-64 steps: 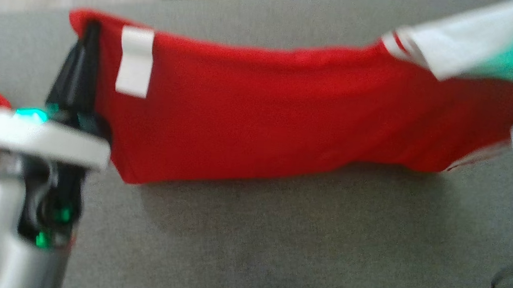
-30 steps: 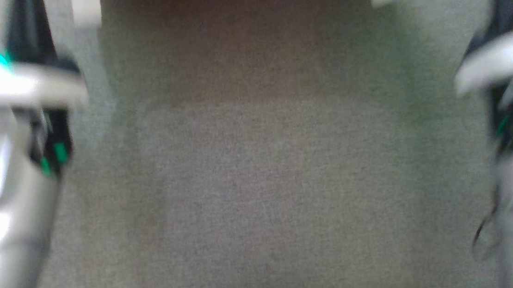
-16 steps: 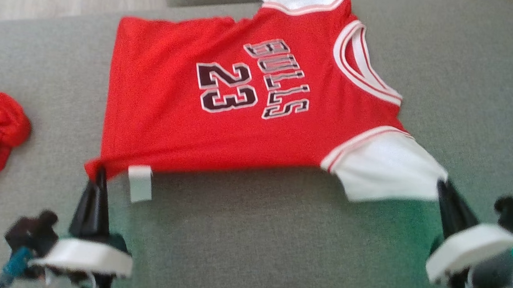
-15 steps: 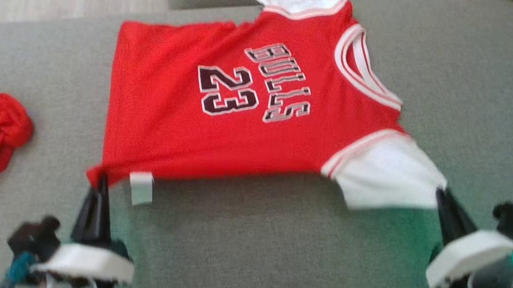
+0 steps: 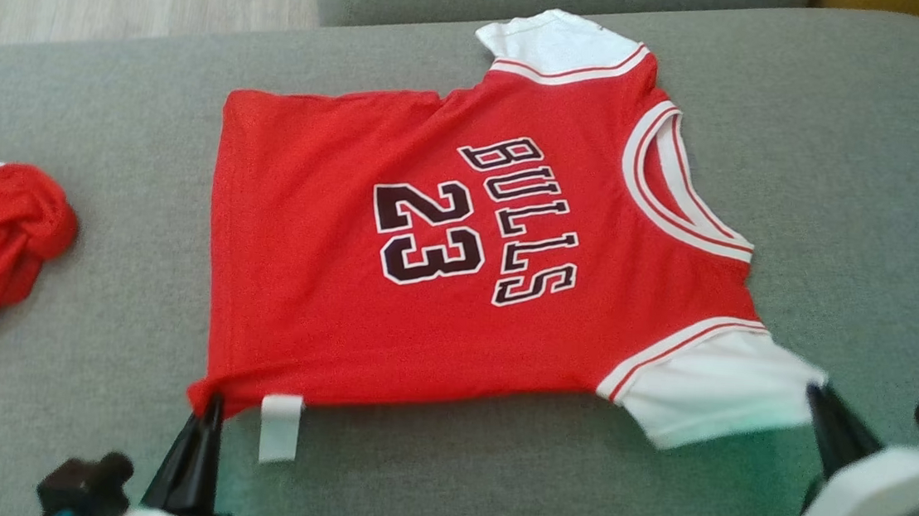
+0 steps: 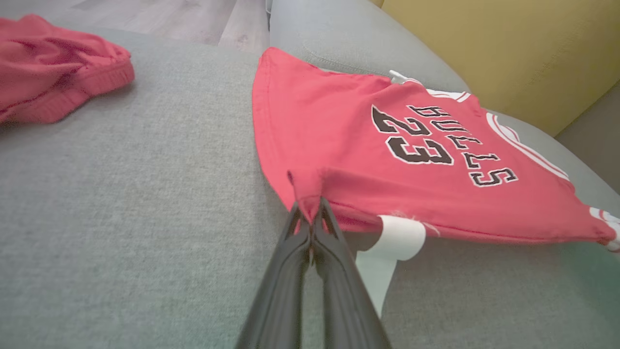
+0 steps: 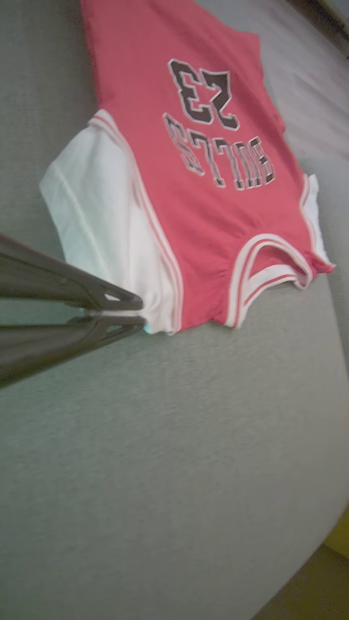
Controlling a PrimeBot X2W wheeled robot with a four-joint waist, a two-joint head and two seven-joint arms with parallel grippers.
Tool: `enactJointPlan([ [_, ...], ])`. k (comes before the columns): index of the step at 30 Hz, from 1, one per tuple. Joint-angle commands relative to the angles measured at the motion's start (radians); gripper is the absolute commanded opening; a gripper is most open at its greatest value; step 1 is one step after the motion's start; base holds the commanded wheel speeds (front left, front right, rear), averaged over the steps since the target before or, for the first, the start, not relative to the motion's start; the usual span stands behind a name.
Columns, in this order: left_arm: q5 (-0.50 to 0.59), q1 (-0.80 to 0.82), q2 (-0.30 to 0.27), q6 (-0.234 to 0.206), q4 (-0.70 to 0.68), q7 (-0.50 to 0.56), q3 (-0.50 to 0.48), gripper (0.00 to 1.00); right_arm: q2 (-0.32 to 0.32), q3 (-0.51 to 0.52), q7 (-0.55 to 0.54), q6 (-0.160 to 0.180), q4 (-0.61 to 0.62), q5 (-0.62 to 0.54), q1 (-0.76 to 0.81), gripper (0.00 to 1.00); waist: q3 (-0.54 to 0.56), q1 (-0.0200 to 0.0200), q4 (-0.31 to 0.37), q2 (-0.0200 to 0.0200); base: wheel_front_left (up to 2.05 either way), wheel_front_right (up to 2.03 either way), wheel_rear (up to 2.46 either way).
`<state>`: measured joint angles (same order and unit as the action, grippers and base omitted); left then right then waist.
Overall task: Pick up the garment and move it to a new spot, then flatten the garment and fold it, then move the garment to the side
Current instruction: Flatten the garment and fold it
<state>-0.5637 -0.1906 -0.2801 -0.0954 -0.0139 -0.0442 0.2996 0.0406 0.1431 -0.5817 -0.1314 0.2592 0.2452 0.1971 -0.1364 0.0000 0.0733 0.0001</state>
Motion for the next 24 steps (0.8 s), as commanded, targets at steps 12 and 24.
enactJointPlan([
  [12, -0.005, 0.298, 0.031, 0.035, 0.116, 0.012, -0.011, 0.00, 0.011, -0.064, 0.016, 0.001, -0.066, -0.056, -0.409, 0.00, -0.089, 0.0000, -0.038, -0.0001, 0.00, 0.00, 0.00],
  [24, 0.002, 0.462, 0.077, 0.060, 0.319, -0.053, 0.000, 1.00, 0.043, -0.109, 0.178, 0.001, -0.263, -0.040, -0.597, 1.00, -0.144, 0.0000, -0.054, -0.0001, 0.00, 0.00, 0.00],
])
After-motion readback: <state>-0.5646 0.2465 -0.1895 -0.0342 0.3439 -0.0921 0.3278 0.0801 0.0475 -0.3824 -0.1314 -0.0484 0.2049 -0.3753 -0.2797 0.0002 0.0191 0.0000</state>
